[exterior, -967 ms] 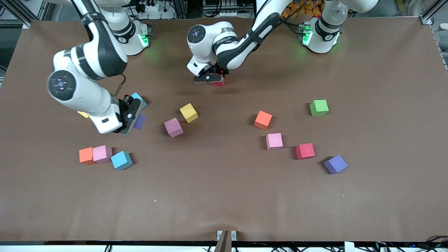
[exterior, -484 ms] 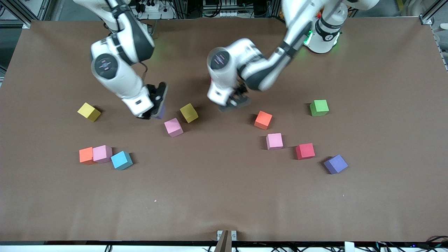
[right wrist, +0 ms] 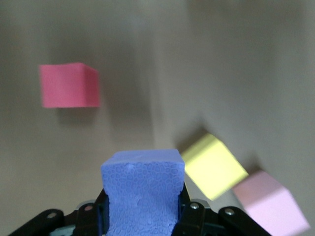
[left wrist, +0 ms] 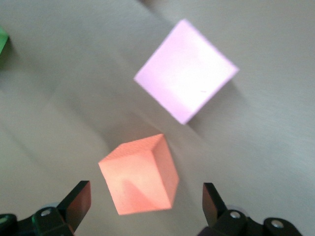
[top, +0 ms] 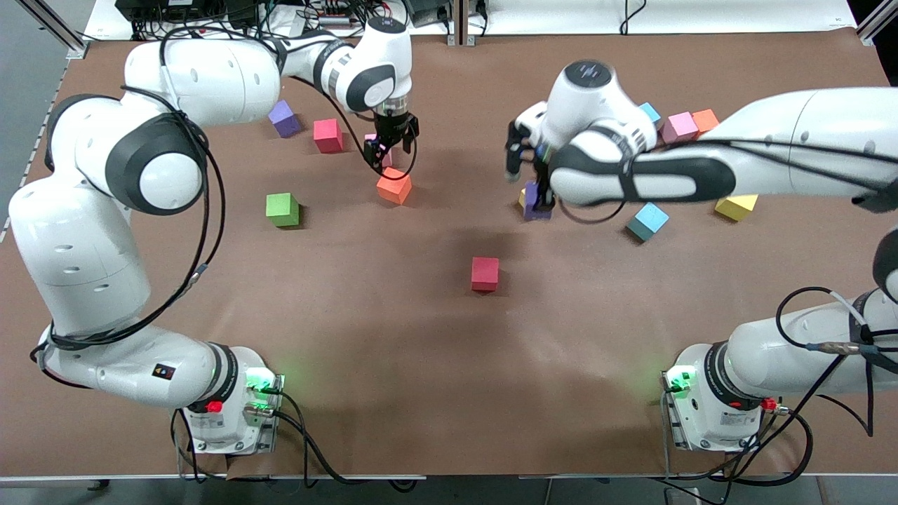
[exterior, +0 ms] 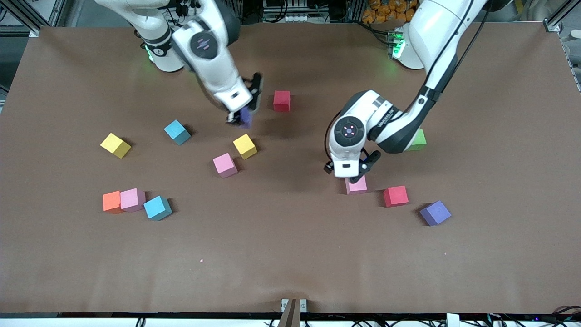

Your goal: Form number 2 with 11 blocks

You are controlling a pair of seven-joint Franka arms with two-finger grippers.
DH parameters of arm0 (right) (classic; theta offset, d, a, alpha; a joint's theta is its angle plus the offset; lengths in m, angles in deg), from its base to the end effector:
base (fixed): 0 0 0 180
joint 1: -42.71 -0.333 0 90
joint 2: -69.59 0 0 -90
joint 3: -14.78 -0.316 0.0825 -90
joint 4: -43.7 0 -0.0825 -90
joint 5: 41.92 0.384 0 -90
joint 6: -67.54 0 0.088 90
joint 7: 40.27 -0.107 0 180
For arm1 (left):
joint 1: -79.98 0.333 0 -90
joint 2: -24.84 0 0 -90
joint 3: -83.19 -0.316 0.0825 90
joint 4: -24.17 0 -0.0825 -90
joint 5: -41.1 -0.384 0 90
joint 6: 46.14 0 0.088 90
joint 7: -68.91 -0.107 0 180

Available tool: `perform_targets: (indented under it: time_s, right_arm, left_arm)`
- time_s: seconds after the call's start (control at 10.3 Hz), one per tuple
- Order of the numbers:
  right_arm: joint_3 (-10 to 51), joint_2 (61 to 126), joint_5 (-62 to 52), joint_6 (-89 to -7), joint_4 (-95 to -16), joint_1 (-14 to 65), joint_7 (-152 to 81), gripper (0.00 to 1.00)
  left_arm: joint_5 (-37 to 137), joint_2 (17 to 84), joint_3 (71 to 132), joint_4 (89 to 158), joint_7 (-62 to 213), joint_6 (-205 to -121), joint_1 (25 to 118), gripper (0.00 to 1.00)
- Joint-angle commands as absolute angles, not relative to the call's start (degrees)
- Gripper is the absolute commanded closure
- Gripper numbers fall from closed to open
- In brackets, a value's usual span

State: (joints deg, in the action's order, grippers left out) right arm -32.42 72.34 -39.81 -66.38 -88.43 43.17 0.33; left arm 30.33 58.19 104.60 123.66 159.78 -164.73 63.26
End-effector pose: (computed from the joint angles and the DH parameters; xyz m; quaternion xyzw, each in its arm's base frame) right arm 0.3521 0.3747 0.3316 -0.7319 -0.6807 0.0026 0.0308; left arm 0.5232 -0.3738 0.2469 -0.9064 -0.4095 0.0669 0.0798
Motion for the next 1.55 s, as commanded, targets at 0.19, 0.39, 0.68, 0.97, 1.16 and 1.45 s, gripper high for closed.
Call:
perform_targets:
  time_s: [0.19, 0.39, 0.68, 0.97, 1.16, 1.45]
  right_arm:
    - [-38.6, 74.5, -38.7, -76.0, -95.9, 42.2, -1.2, 0.82]
    - [-38.5, 78.0, -39.1, -77.6, -96.0, 40.0, -2.8, 0.82]
    - [-38.5, 80.1, -39.4, -77.5, -96.2, 40.0, -2.9, 0.83]
    - [-38.3, 81.6, -39.5, -78.9, -96.7, 40.2, -2.9, 0.83]
    - [-38.1, 84.3, -39.5, -84.1, -98.5, 40.1, -3.4, 0.83]
    - [-38.0, 85.1, -39.7, -84.2, -98.5, 39.9, -3.7, 0.83]
  left_arm:
    - [29.8, 53.8, 105.6, 135.4, 171.1, -177.1, 63.9, 0.0]
    - [29.7, 53.7, 105.6, 136.9, 171.2, -177.9, 64.2, 0.0]
    - [29.4, 54.2, 105.4, 138.2, 172.3, -180.2, 64.2, 0.0]
    - [29.3, 55.5, 105.3, 138.3, 173.0, -182.8, 64.2, 0.0]
    - [29.1, 56.9, 105.0, 138.3, 172.9, -184.6, 64.1, 0.0]
    - [29.0, 56.9, 104.6, 138.3, 172.1, -184.6, 64.2, 0.53]
